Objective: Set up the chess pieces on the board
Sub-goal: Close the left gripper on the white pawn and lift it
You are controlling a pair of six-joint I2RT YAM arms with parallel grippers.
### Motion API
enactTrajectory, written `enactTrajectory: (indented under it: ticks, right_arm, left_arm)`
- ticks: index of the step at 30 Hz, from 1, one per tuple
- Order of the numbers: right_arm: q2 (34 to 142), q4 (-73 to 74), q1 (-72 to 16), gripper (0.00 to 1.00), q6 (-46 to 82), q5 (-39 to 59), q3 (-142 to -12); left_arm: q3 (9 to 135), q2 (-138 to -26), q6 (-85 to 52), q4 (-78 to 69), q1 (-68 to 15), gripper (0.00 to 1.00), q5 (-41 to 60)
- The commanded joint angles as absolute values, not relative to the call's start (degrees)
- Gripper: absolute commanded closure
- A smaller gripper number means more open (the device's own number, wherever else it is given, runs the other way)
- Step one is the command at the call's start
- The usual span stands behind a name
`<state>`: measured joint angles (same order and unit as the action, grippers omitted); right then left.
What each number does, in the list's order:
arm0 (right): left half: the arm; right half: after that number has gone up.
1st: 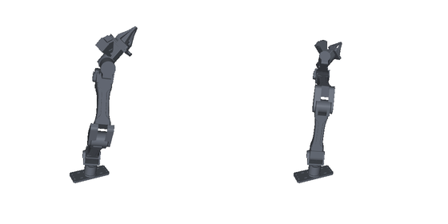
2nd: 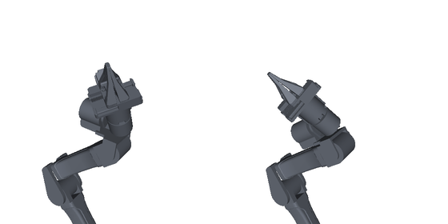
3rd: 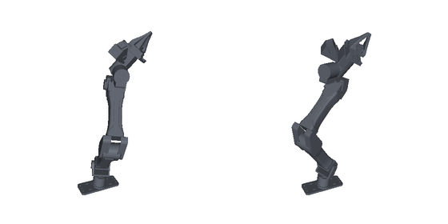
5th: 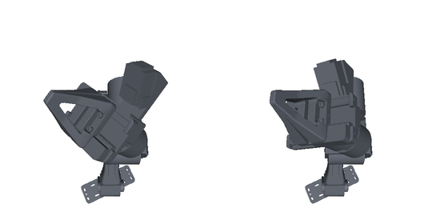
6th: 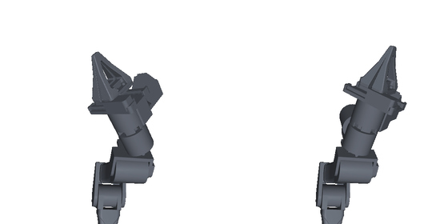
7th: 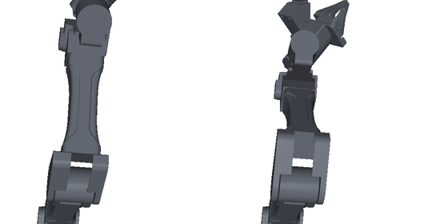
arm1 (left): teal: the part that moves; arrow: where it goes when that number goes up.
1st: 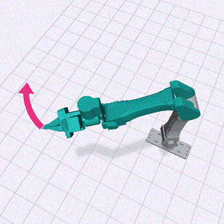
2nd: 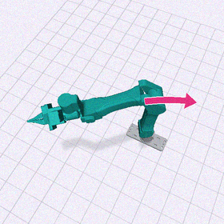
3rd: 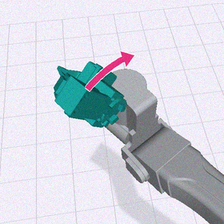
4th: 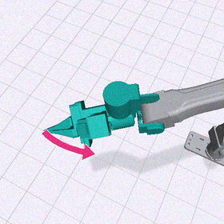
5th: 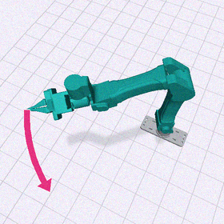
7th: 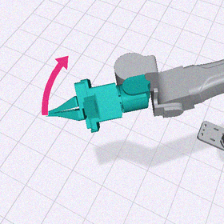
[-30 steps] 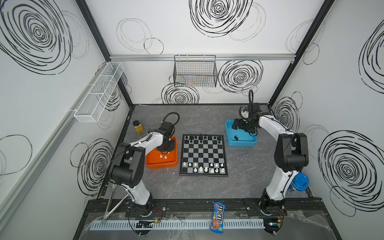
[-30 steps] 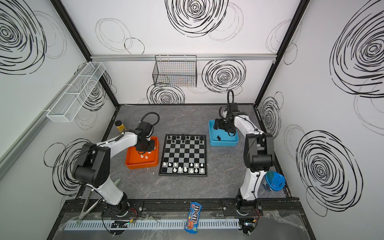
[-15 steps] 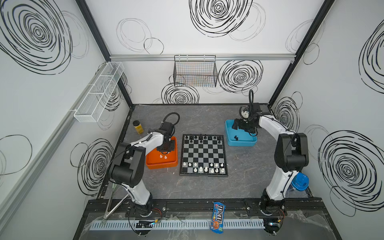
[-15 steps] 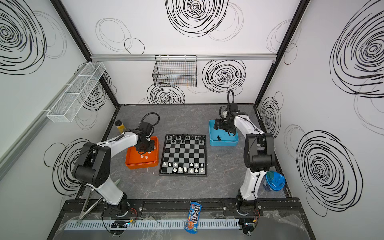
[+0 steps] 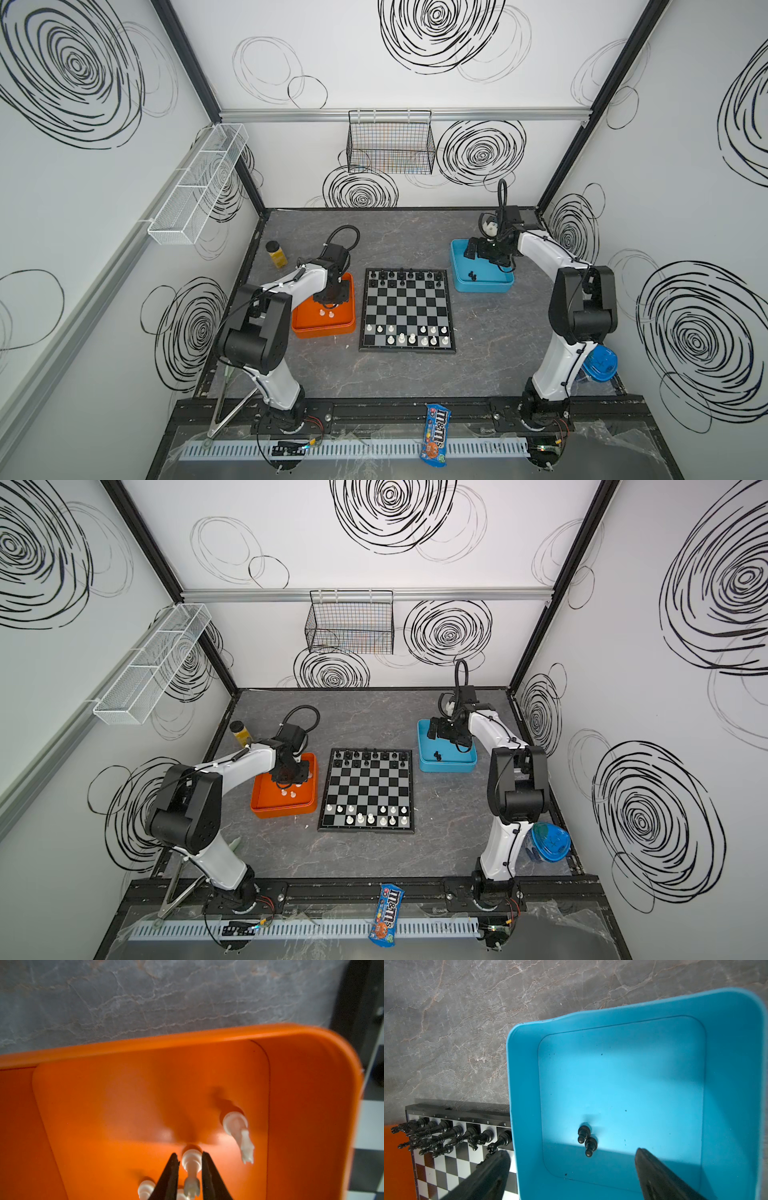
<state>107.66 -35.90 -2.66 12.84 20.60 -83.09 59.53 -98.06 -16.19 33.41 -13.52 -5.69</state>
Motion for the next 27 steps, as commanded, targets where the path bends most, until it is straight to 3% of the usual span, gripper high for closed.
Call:
enactTrajectory:
  ticks: [1,7,27]
  right_arm:
    - [107.66,-36.12,-2.38,0.02,12.06,20.02,-83.54]
    - [107.58,-36.07,-2.38,0.02,12.13,20.04,-83.57]
    - [107.14,-35.86,-2.2,0.02,12.11,20.12,-83.27]
  left_arm:
    - [59.79,-98.27,-16.21,34.63,-13.89,0.73,-6.6]
    - [59.85,-98.35,-16.21,34.8,-13.84,0.79,-6.5]
    - [58.8,-97.95,-16.0,35.48,-14.14,0.82,-6.68]
